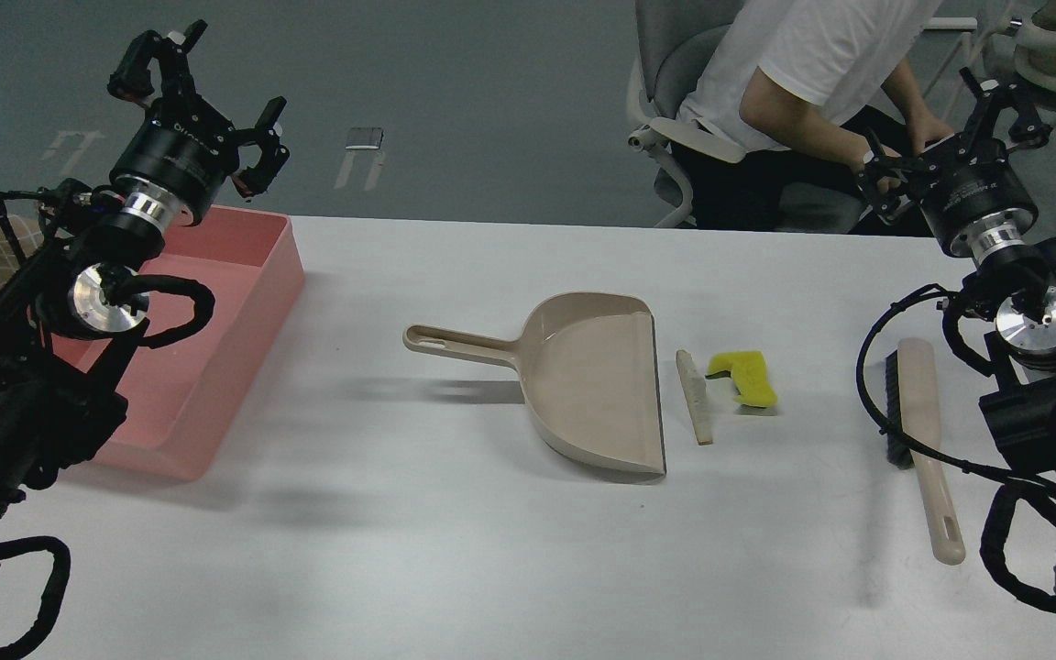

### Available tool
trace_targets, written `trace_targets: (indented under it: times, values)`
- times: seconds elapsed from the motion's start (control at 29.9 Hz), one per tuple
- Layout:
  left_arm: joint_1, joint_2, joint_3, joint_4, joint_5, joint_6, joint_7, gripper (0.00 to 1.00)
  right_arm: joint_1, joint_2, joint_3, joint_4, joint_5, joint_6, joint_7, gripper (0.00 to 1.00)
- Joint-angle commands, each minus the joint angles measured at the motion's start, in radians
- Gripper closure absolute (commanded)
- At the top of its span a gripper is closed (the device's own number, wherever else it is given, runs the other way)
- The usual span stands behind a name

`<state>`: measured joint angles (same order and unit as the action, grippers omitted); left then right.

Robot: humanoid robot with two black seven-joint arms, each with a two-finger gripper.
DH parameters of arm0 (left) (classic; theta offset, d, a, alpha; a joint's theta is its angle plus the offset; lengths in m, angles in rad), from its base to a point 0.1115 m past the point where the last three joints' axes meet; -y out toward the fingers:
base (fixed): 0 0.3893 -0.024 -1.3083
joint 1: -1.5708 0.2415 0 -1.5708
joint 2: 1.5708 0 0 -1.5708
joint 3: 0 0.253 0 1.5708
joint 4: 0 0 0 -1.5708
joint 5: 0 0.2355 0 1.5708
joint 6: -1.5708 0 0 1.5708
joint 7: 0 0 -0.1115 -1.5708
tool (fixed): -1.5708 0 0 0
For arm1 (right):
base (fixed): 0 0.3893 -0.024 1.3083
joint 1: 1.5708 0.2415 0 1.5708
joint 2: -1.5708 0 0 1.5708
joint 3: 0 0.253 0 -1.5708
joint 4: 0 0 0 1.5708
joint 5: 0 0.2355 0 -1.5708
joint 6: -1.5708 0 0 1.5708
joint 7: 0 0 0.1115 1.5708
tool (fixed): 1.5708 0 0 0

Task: Sweep and dump garbage into bin
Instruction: 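Lower the left gripper from its raised pose toward the beige dustpan handle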

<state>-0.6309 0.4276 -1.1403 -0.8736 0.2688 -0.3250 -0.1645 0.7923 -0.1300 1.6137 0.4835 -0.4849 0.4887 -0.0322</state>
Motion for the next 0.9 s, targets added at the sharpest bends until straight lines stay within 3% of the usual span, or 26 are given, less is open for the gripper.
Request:
trace_targets:
  times: [0.0,0.87]
  values:
    - [-0.001,-0.001,0.014,0.001,0.001,0.009,-0.003,0.02,-0.010,0.007,0.000,0.010,0.003,0.000,0.000,0.00]
    - [-0.020,0.002,0.047,-0.001,-0.017,0.003,-0.006,0.02,-0.028,0.003,-0.002,0.063,0.008,0.000,-0.008,0.00]
